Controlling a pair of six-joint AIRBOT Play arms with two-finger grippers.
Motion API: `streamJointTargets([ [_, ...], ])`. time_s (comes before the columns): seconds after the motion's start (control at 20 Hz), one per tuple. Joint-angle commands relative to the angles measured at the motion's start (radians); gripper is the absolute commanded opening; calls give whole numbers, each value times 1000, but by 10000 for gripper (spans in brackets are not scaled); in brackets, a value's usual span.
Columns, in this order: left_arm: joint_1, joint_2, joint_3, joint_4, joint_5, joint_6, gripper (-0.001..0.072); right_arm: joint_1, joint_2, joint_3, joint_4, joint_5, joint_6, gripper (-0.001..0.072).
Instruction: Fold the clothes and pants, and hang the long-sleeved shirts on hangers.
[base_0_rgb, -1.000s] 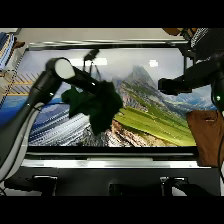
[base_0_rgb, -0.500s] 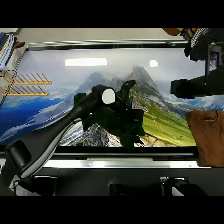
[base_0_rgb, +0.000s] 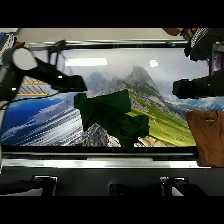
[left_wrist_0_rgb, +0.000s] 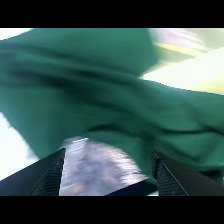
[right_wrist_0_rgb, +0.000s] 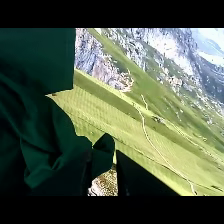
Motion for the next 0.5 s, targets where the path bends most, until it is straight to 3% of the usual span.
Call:
streamJointTargets([
  [0.0,177,114,-271,-40,50,66,617,-1,1,0,2,-2,1,210],
  [0.2,192,128,-669,-217,285,241,617,-1,1,0,19,-10,9,211],
  [0.45,167,123,-901,-338,522,367,617,-1,1,0,30,-42,31,211],
])
